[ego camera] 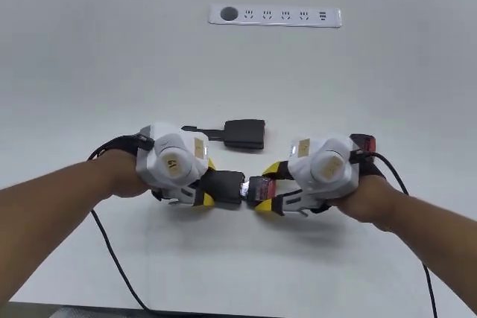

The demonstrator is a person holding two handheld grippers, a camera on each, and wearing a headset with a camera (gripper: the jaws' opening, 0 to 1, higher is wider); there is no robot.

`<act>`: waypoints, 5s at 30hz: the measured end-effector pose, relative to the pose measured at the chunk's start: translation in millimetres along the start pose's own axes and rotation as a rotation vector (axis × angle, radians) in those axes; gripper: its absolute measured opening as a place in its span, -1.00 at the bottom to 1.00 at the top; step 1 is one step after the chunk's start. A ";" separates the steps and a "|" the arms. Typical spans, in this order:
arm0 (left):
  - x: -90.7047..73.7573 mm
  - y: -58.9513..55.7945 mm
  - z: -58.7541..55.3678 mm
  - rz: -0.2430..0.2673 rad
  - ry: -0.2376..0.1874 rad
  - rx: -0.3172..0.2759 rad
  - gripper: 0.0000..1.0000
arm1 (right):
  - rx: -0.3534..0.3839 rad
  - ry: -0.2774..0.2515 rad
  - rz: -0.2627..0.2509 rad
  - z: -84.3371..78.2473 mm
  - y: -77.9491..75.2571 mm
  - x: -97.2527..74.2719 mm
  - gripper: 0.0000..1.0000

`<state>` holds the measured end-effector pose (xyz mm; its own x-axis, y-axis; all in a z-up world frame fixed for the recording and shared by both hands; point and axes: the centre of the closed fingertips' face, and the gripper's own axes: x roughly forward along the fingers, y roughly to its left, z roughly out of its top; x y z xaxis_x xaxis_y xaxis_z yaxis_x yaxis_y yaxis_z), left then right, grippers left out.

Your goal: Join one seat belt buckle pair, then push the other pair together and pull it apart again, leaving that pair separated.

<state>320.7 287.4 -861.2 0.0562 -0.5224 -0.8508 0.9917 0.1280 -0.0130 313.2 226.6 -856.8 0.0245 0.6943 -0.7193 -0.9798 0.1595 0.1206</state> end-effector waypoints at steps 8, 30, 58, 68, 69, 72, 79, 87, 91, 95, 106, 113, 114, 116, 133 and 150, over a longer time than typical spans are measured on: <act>-0.1 1.4 -1.6 -0.004 0.003 0.005 -0.33 | 0.004 0.008 0.004 -0.8 0.6 1.4 -0.35; -1.3 -0.3 -1.1 -0.021 -0.053 0.044 -0.33 | -0.031 -0.063 -0.010 -0.9 0.8 -3.0 -0.34; -4.3 -1.1 -2.3 -0.062 -0.133 0.077 -0.38 | -0.015 -0.184 -0.041 0.4 1.5 -5.5 -0.36; -5.1 -1.6 -1.4 -0.069 -0.152 0.077 -0.39 | -0.008 -0.193 -0.038 0.9 1.1 -5.6 -0.37; -5.2 -1.8 -1.2 -0.070 -0.152 0.078 -0.39 | -0.008 -0.193 -0.038 0.9 1.2 -5.7 -0.37; -5.6 -2.8 -0.4 -0.073 -0.153 0.079 -0.39 | -0.009 -0.194 -0.037 1.1 1.7 -5.8 -0.37; -7.2 -4.4 1.7 -0.077 -0.154 0.083 -0.39 | -0.007 -0.196 -0.037 1.3 1.9 -6.4 -0.37; -7.7 -4.2 1.1 -0.080 -0.157 0.079 -0.39 | -0.006 -0.200 -0.037 1.5 2.2 -6.7 -0.36; -7.5 -4.5 0.9 -0.079 -0.156 0.079 -0.38 | 0.000 -0.206 -0.038 1.5 2.4 -7.0 -0.36; -6.8 -4.1 0.4 -0.077 -0.143 0.091 -0.37 | -0.007 -0.198 -0.039 1.8 3.7 -6.3 -0.34; -3.6 -15.1 4.0 -0.082 -0.084 0.069 0.05 | 0.005 -0.112 -0.113 -1.6 2.6 -12.1 0.01; -20.2 -15.4 18.5 -0.048 -0.155 -0.056 0.50 | 0.129 -0.140 -0.170 -9.6 -1.3 -34.6 0.60; -22.0 -14.2 18.7 -0.042 -0.158 -0.054 0.52 | 0.130 -0.151 -0.180 -8.1 -1.4 -38.9 0.60; -26.0 -11.6 20.4 -0.021 -0.163 -0.047 0.54 | 0.148 -0.168 -0.192 -5.9 -2.7 -44.6 0.60; -52.7 42.5 54.2 0.079 -0.254 -0.061 0.56 | 0.214 -0.200 -0.310 -36.2 -61.0 -114.5 0.58; -29.0 76.4 57.9 0.063 -0.228 -0.073 0.37 | 0.228 -0.095 -0.274 -84.3 -99.1 -137.2 0.53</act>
<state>401.5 263.5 -807.2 0.1506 -0.6872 -0.7107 0.9748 0.2229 -0.0089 390.2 56.4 -827.8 0.3084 0.6648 -0.6804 -0.8652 0.4932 0.0898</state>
